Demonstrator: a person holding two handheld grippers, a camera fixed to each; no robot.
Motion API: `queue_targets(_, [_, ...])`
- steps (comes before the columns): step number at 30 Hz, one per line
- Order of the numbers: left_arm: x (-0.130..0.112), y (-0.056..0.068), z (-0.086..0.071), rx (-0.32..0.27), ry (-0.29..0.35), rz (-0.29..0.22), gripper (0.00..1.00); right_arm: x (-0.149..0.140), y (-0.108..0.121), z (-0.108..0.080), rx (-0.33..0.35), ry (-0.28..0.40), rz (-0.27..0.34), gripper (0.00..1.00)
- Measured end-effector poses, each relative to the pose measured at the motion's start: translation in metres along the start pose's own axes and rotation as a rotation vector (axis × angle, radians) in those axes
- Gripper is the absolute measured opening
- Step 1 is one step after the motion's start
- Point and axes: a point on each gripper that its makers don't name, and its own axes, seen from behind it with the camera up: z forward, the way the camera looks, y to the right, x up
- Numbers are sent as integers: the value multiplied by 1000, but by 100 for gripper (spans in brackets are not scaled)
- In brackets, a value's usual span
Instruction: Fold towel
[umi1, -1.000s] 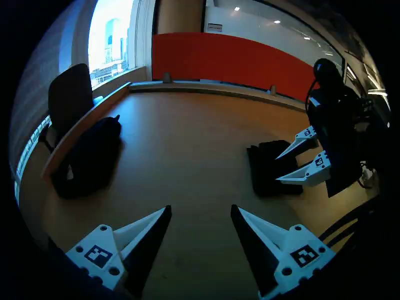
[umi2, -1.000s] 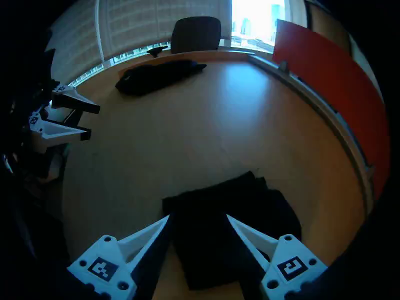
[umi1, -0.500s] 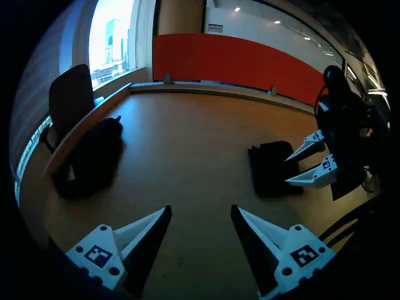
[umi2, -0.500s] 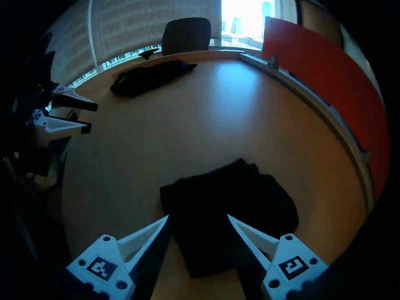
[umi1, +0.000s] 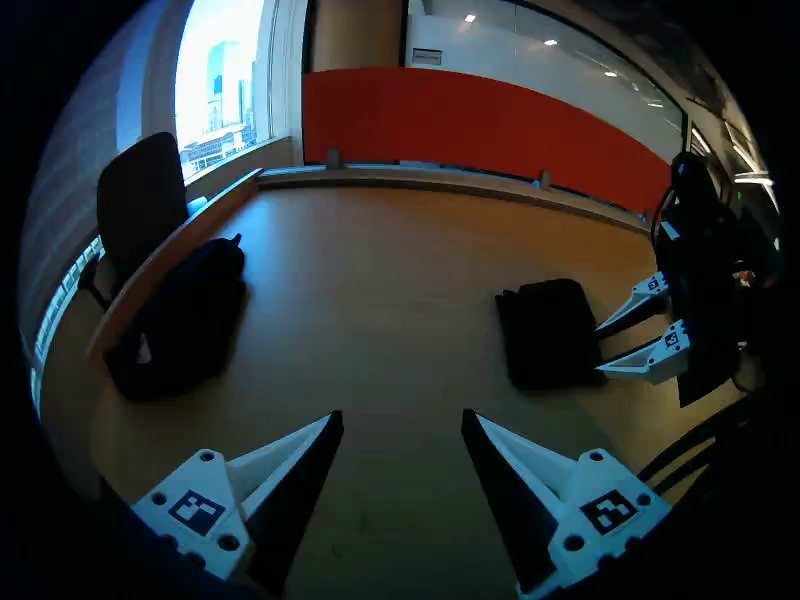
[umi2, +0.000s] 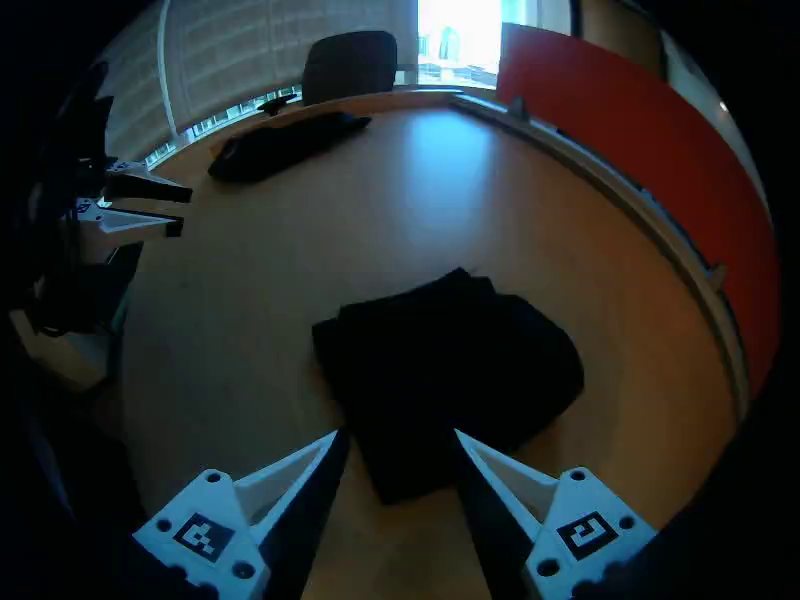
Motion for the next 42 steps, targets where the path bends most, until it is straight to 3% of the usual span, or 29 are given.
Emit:
queue_targets(10, [-4,-5,1,9,6,-4,87,-17,-1,-4,-31,-11,51,71])
queue_targets(30, [-7,-7,0,9,5,3,87,-45,-4,5,-68,-40,125,68])
queue_targets(38, [-4,-6,-1,9,9,5,87,-48,-1,7,-85,-40,153,53])
queue_targets(42, [-3,-6,-1,8,11,6,87,-49,0,7,-88,-39,172,35])
